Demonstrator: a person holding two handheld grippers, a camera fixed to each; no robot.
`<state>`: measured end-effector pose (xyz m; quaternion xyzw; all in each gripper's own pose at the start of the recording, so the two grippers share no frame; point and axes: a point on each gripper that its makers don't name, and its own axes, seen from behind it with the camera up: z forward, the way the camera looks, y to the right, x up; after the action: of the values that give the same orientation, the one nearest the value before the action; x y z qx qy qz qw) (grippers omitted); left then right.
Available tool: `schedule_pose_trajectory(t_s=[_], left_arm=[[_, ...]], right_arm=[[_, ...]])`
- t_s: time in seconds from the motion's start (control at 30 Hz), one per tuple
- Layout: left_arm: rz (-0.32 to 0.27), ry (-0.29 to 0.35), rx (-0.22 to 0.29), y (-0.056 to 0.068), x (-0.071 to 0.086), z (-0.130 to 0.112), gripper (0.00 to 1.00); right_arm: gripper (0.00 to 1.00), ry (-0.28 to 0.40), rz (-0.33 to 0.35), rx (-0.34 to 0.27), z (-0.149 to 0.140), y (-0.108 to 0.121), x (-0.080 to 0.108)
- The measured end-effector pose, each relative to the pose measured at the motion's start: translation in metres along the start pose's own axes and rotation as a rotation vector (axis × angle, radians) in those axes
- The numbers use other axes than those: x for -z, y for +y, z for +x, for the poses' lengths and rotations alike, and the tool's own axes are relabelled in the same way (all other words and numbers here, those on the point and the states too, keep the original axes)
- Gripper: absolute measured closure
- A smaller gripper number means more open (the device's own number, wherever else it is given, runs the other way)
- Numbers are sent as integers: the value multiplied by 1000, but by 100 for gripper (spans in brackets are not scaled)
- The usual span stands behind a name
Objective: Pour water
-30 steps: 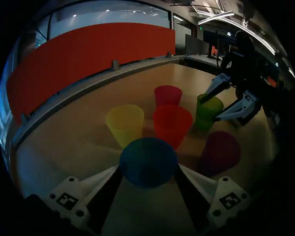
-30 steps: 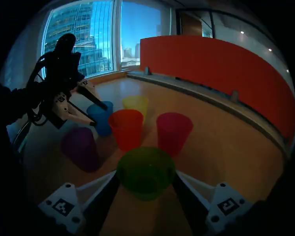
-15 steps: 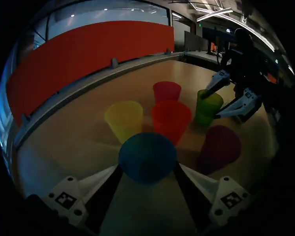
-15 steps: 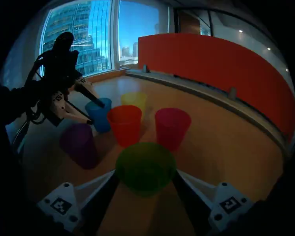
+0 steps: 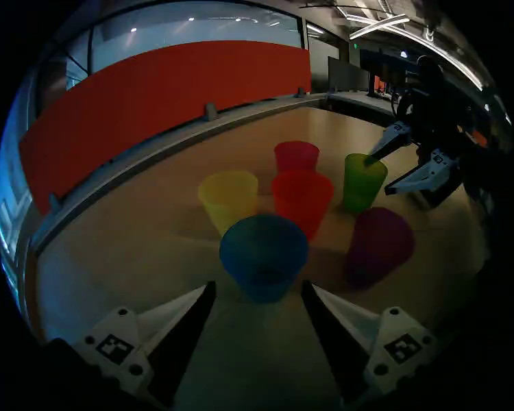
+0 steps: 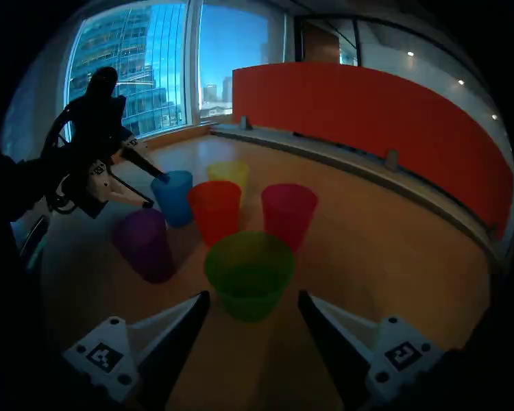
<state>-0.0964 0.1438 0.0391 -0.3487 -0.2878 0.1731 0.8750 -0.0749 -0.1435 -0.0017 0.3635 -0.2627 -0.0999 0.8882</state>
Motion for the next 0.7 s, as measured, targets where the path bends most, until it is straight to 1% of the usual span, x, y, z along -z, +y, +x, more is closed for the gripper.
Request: schedule_pose_trajectory(t_s=[0.3,0.5,0.7], left_arm=[[63,58,37,-3,28,2,7],[95,103,69,1,48,1,7],[161,167,110,-2,65,1,7]], right_arm=[[0,51,-52,-26,2,-1,34],[1,92,-92,-42,5,-4,57],[0,147,-138,-62,12,-6,72]])
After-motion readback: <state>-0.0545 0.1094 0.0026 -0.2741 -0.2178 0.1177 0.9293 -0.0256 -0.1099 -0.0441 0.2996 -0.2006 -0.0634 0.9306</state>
